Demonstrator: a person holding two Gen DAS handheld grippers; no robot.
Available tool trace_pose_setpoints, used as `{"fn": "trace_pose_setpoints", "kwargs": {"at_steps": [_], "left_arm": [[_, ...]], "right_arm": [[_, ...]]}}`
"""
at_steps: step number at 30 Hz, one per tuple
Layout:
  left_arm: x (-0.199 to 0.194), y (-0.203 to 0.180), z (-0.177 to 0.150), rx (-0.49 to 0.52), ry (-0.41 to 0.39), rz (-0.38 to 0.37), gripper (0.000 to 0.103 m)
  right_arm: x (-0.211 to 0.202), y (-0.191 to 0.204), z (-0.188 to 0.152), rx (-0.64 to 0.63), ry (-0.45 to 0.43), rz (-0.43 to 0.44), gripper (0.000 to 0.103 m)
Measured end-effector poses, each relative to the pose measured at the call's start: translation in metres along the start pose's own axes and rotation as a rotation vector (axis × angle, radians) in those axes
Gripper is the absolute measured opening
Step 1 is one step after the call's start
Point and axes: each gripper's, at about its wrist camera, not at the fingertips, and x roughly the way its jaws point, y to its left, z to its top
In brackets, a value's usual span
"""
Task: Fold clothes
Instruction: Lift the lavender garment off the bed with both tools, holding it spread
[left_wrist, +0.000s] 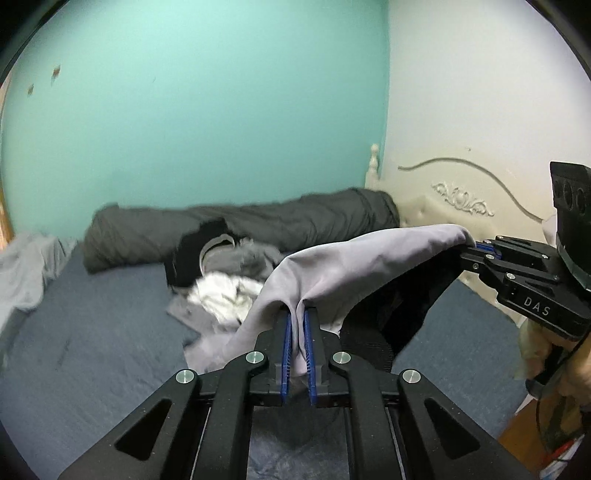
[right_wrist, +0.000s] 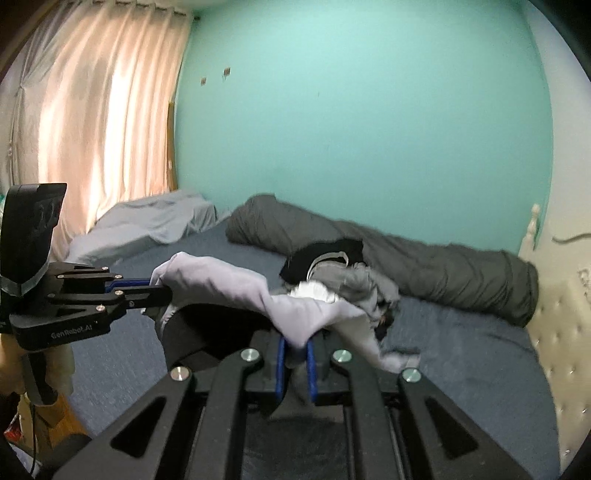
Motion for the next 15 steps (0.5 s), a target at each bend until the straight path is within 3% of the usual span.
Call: {"fn": "trace_pose_setpoints", "kwargs": {"at_steps": [15], "left_arm": [[-0.122, -0.025, 0.084, 0.058, -0.145, -0.001, 0.004]], "right_arm": [[-0.108, 0.020, 0.079, -0.013, -0.134, -0.031, 0.008]]}}
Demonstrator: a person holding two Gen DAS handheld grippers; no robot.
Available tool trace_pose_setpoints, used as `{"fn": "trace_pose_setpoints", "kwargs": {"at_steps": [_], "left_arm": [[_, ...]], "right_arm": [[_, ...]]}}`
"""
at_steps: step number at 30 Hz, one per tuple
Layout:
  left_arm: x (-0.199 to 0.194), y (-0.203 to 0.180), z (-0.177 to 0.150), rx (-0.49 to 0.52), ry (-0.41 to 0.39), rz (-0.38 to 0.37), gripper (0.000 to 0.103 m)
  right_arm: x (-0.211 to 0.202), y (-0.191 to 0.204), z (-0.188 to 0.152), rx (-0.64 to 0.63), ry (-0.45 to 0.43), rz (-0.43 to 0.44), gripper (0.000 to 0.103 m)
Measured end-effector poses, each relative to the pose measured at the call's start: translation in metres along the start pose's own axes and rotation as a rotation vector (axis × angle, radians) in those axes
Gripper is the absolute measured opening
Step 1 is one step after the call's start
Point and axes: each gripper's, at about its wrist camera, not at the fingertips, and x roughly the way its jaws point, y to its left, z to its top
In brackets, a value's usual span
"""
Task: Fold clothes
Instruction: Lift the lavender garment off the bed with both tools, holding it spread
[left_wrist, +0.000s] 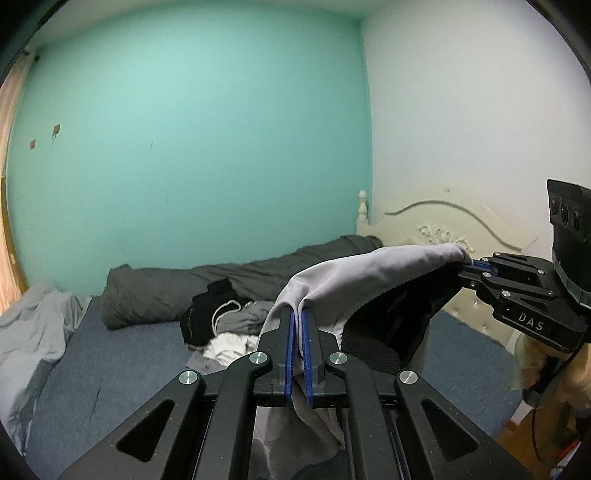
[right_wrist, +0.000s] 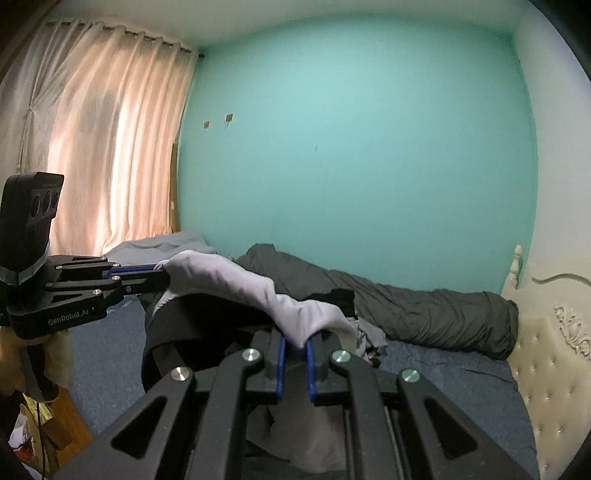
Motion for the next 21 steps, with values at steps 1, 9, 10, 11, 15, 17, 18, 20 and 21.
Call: {"fn": "trace_pose_setpoints", "kwargs": {"at_steps": [1, 9, 10, 11, 15, 17, 18, 20, 21], "left_arm": [[-0.006, 0.000, 0.004, -0.004, -0.005, -0.004, 0.004], [-0.031, -0.006, 0.011, -0.012, -0.026, -0.025, 0.004], [-0.031, -0.006, 0.009, -0.014, -0.021, -0.026, 0.004], [-0.032, -0.007, 0.006, -0.016, -0.018, -0.027, 0.004], [-0.038, -0.010, -0.003, -0.023, -0.016, -0.035, 0.004], [-0.043, -0.012, -0.004, -0.024, -0.020, -0.039, 0.004], [-0.047, -0.013, -0.003, -0.020, -0.026, -0.039, 0.004], [-0.057, -0.015, 0.001, -0.018, -0.042, -0.045, 0.004], [-0.063, -0.017, 0.005, -0.014, -0.051, -0.047, 0.004]], "right_arm": [[-0.005, 0.001, 0.004, -0.004, -0.004, -0.002, 0.008], [-0.039, 0.007, 0.018, -0.003, -0.022, 0.002, 0.008], [-0.040, 0.007, 0.016, 0.002, -0.019, 0.002, 0.008], [-0.041, 0.007, 0.012, 0.007, -0.014, 0.004, 0.008], [-0.046, 0.010, 0.004, 0.014, -0.001, 0.003, 0.008], [-0.052, 0.013, 0.004, 0.014, -0.003, 0.002, 0.008], [-0.056, 0.016, 0.007, 0.009, -0.008, 0.001, 0.008], [-0.065, 0.020, 0.013, 0.000, -0.020, -0.003, 0.008], [-0.069, 0.020, 0.017, -0.003, -0.029, -0.004, 0.008]]}}
